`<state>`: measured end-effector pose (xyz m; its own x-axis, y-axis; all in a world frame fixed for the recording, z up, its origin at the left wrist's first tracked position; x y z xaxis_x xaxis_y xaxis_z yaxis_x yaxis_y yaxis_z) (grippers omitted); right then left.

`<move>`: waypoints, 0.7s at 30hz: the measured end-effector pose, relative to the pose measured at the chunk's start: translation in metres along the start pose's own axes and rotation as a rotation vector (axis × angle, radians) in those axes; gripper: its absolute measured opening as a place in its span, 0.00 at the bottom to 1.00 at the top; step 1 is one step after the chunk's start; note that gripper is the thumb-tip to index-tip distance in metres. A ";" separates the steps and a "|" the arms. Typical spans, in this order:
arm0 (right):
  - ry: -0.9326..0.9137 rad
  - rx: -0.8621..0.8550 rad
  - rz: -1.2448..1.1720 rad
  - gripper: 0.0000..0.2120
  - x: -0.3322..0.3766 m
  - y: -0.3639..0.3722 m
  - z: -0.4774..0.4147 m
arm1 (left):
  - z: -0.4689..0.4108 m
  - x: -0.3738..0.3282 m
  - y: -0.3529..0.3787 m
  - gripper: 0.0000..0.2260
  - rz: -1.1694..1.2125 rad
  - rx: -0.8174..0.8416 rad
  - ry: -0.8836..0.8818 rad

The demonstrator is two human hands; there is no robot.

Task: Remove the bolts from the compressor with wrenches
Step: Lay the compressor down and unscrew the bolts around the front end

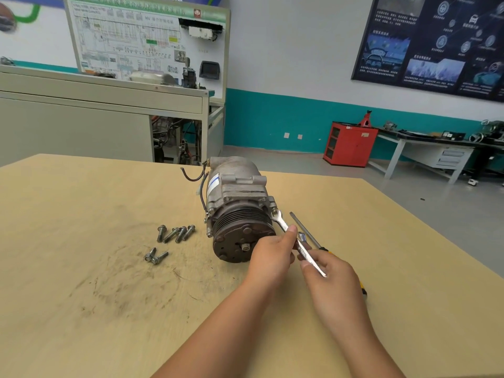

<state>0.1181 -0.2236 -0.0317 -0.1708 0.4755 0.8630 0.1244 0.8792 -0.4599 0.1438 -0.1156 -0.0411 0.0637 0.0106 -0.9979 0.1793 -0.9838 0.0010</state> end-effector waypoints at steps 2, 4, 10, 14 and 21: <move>-0.086 -0.120 0.227 0.13 0.006 -0.002 0.004 | -0.001 0.000 -0.003 0.23 -0.065 -0.069 0.024; -0.118 -0.135 0.353 0.14 0.009 -0.001 0.007 | -0.002 0.000 -0.004 0.21 -0.085 -0.083 0.054; -0.083 -0.123 0.355 0.13 0.018 -0.001 0.010 | -0.002 -0.003 -0.002 0.16 -0.090 -0.066 0.099; -0.054 -0.114 0.312 0.12 0.023 -0.002 0.010 | -0.003 -0.005 -0.004 0.20 -0.149 -0.075 0.128; 0.141 -0.030 -0.104 0.12 0.015 0.009 0.009 | -0.003 -0.007 -0.007 0.20 -0.191 -0.083 0.174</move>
<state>0.1081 -0.2083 -0.0252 -0.0453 0.3709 0.9276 0.1430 0.9214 -0.3615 0.1455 -0.1085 -0.0341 0.1875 0.2321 -0.9544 0.2838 -0.9430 -0.1735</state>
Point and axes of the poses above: each hand's wrist, its own z-axis away from the middle knuckle, its own y-axis out of the palm, x = y × z, the point moved 3 cm from there along -z, towards the middle knuckle, and after that the axes turned 6 degrees about y, right-handed, at the moved point
